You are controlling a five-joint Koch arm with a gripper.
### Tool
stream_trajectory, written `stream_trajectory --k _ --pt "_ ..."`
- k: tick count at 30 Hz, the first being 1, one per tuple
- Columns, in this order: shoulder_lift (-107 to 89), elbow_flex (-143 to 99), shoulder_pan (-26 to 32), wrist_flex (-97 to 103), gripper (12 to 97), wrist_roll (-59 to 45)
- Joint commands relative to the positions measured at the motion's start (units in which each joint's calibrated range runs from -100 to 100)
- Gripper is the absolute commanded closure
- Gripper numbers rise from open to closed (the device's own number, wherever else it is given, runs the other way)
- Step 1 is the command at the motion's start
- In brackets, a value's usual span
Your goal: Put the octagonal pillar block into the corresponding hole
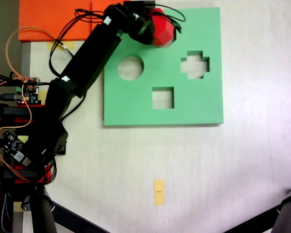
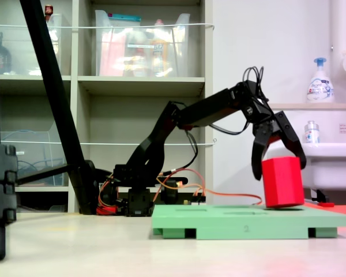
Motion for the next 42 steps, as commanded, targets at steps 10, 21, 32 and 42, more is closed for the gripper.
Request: stream_trajectory --k 10,21,32,42 --pt "-1.9 4.5 -0.6 3.5 74.0 -1.6" --pt "-1.9 5.4 -1.1 3.6 73.9 -5.3" --pt "-4.3 6.9 -1.7 3.6 73.9 -6.0" --pt "-4.0 7.6 -2.1 7.3 73.8 -6.8"
